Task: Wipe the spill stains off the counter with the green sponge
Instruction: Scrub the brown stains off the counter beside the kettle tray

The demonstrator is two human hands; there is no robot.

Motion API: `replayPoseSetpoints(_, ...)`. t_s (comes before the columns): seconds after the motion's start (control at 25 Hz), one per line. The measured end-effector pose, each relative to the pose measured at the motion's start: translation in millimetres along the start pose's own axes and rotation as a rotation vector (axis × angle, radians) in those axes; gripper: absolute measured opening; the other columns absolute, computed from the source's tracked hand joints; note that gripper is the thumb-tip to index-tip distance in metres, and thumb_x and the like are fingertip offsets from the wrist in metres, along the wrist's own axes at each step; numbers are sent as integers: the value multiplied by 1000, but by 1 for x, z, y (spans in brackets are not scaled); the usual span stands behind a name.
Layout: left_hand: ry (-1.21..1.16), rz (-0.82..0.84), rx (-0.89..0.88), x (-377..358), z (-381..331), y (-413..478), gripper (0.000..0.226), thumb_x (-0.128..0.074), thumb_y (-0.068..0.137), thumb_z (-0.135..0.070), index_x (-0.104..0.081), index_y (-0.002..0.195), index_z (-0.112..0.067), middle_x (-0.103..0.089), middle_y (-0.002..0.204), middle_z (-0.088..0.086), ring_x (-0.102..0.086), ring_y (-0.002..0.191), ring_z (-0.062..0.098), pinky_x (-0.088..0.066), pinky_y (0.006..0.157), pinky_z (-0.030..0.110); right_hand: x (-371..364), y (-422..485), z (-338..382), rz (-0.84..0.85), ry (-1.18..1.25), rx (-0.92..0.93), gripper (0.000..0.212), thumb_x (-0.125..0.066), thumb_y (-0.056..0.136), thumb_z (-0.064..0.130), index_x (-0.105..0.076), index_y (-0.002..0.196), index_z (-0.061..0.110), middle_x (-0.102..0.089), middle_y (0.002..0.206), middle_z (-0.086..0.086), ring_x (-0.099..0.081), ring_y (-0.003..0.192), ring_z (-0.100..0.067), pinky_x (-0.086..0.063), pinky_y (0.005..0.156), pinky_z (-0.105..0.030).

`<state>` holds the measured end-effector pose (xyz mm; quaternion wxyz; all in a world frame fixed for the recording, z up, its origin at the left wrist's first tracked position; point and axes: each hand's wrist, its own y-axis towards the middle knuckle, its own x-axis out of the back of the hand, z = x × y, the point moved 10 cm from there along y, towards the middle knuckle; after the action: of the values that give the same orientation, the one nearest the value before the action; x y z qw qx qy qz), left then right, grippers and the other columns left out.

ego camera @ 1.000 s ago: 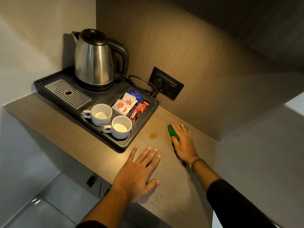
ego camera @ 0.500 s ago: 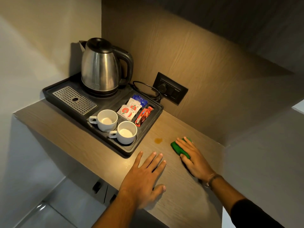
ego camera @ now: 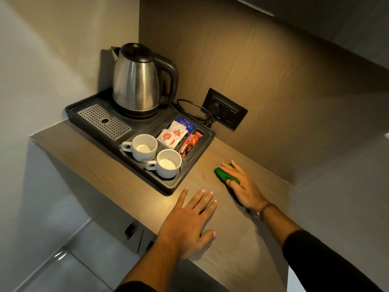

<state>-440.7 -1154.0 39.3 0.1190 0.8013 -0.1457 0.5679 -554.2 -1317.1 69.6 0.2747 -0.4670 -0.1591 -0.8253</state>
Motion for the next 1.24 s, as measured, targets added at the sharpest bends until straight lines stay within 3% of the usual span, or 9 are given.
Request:
replayPoseSetpoints(0.12,-3,6,5,-1,1,1,79,-24,103,-71,-1,166,-28,10,176,-2,19,158,18,9,127,62,-14,36,28,27,9,-30,55,-47,98,19,-47,152,27,-40,163,3,-15,157,-20,-12,126,-59)
replayPoseSetpoints(0.28,-9,11,3,-1,1,0,79,-25,104,-71,-2,166,-28,10,176,-2,20,158,17,11,126,60,-27,-7,23,82,-10,133,57,-47,97,19,-48,151,39,-40,162,14,-15,158,-12,-11,128,-46)
replayPoseSetpoints(0.36,-3,3,2,0,0,0,78,-25,104,-70,-2,166,-27,9,176,-2,18,159,18,10,127,61,-5,-17,0,12,43,78,56,-48,98,16,-50,147,42,-43,160,15,-17,157,-10,-15,128,-51)
replayPoseSetpoints(0.52,22,9,3,0,0,0,78,-26,105,-69,-2,166,-28,10,176,-1,19,158,18,9,127,61,-5,26,13,-20,23,-35,53,-52,100,6,-52,148,28,-45,160,3,-19,156,-21,-16,126,-59)
replayPoseSetpoints(0.72,0,2,3,-2,1,0,79,-27,104,-69,-3,166,-27,8,176,-1,17,159,18,4,127,63,-22,-53,14,60,-55,130,54,-45,101,27,-41,153,44,-34,165,19,-12,158,-11,-1,128,-31)
replayPoseSetpoints(0.88,12,0,-4,-2,3,1,79,-24,103,-71,-4,166,-27,6,177,-1,15,159,19,0,127,65,34,-70,-48,-128,-16,-144,49,-50,104,15,-50,150,31,-40,163,8,-16,158,-18,-17,128,-51)
replayPoseSetpoints(1.0,15,0,-8,-3,2,1,79,-22,103,-71,-3,166,-28,7,177,-2,18,158,17,1,126,64,41,-31,-47,-234,-54,-353,49,-50,105,15,-46,153,25,-39,164,1,-18,158,-24,-14,127,-54)
replayPoseSetpoints(1.16,2,-21,-12,-2,3,-1,78,-22,104,-70,-2,166,-28,8,176,-2,19,158,16,3,127,63,-15,-77,4,-81,-147,-92,60,-47,102,28,-30,158,42,-26,169,16,-8,159,-12,1,129,-37)
replayPoseSetpoints(1.24,-8,-19,-24,-2,2,0,78,-20,104,-71,1,166,-28,10,176,-3,22,157,16,8,126,62,-4,-120,-7,-88,-160,-68,61,-47,101,28,-30,158,44,-25,168,19,-8,159,-10,-1,129,-33)
